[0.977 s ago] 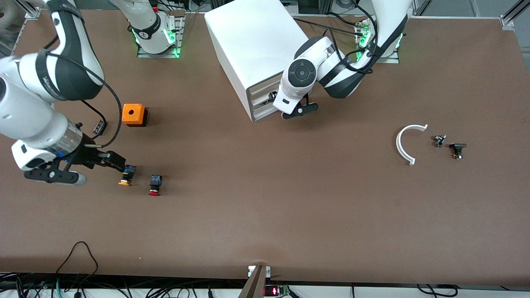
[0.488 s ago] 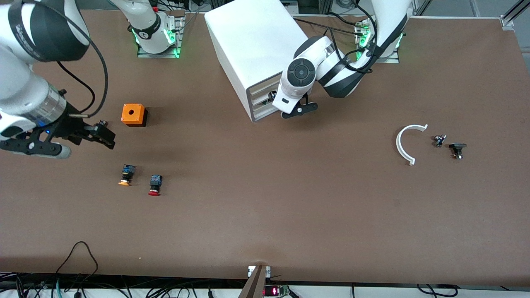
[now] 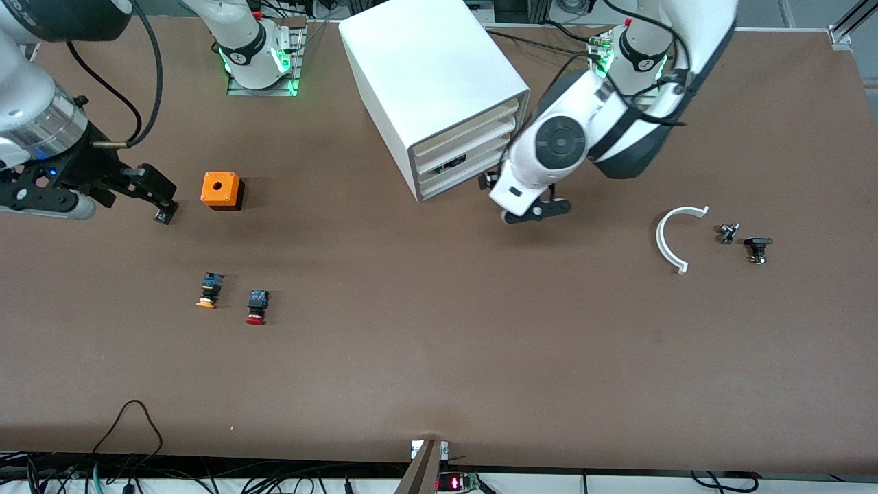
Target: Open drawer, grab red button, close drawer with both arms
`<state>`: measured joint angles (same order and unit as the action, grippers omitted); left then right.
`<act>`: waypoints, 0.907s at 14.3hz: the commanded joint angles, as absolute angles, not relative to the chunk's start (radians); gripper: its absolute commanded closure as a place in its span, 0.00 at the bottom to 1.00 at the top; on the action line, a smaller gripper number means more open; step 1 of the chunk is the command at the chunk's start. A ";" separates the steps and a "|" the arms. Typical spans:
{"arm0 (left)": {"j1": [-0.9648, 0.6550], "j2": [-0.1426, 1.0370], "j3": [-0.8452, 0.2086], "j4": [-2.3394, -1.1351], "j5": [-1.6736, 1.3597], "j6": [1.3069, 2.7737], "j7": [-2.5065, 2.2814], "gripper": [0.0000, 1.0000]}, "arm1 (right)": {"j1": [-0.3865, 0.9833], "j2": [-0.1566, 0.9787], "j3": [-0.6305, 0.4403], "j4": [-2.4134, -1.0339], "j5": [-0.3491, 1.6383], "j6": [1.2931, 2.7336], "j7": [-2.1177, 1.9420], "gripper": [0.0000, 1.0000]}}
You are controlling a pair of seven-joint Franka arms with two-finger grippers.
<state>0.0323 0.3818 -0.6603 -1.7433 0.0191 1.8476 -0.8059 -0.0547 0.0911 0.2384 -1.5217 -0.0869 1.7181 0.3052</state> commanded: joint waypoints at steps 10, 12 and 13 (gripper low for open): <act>0.304 0.246 -0.651 -1.537 0.167 1.707 -0.094 0.01 | -0.044 0.058 0.169 -1.534 -0.054 1.635 0.262 0.00; 0.290 0.184 -0.551 -1.546 0.150 1.712 -0.023 0.01 | -0.043 0.058 0.166 -1.532 -0.041 1.635 0.261 0.00; 0.266 0.152 -0.487 -1.551 0.117 1.712 0.030 0.01 | -0.043 0.058 0.166 -1.531 -0.041 1.629 0.258 0.00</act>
<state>0.2931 0.2379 -0.5875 -1.5320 0.1494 1.7284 -0.0725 -0.0507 0.0764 0.1780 -1.5235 -0.0619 1.6440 0.2762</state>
